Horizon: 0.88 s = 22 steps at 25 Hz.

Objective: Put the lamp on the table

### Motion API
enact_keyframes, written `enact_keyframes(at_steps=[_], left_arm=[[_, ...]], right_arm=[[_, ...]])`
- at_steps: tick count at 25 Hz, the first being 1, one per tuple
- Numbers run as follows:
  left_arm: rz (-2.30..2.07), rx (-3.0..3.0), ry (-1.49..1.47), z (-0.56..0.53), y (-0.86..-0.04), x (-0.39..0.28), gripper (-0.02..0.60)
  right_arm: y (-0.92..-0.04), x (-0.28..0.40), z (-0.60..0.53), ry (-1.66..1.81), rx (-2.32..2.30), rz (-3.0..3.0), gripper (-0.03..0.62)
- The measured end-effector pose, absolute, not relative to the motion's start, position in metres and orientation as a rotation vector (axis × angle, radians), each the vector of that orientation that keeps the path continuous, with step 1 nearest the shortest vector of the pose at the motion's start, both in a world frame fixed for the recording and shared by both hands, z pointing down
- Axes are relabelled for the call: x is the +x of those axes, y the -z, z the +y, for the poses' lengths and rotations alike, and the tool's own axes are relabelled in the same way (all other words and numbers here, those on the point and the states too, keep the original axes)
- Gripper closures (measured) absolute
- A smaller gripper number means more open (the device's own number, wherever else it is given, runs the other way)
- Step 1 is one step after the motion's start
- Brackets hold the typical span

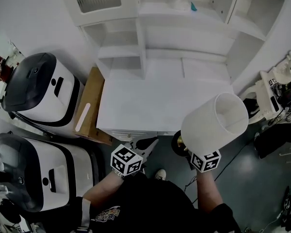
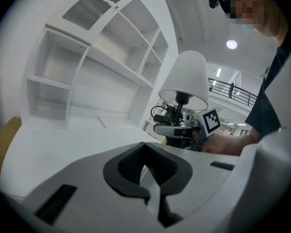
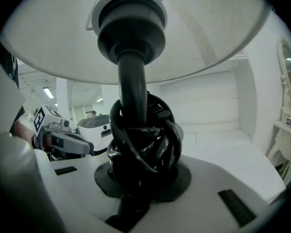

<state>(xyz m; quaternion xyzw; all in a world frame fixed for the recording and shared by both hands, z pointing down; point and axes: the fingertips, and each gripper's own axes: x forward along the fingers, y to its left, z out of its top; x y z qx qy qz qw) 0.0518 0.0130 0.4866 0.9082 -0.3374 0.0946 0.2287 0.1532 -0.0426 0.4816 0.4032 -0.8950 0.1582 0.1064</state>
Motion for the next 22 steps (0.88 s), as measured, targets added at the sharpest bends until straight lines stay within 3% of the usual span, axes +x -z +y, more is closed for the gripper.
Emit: enact_keyframes(at_steps=[22], left_arm=[[-0.771, 2.551, -0.245, -0.084, -0.492, -0.045, 0.575]], right_arm=[[-0.482, 0.063, -0.138, -0.479, 1.351, -2.560, 0.523]])
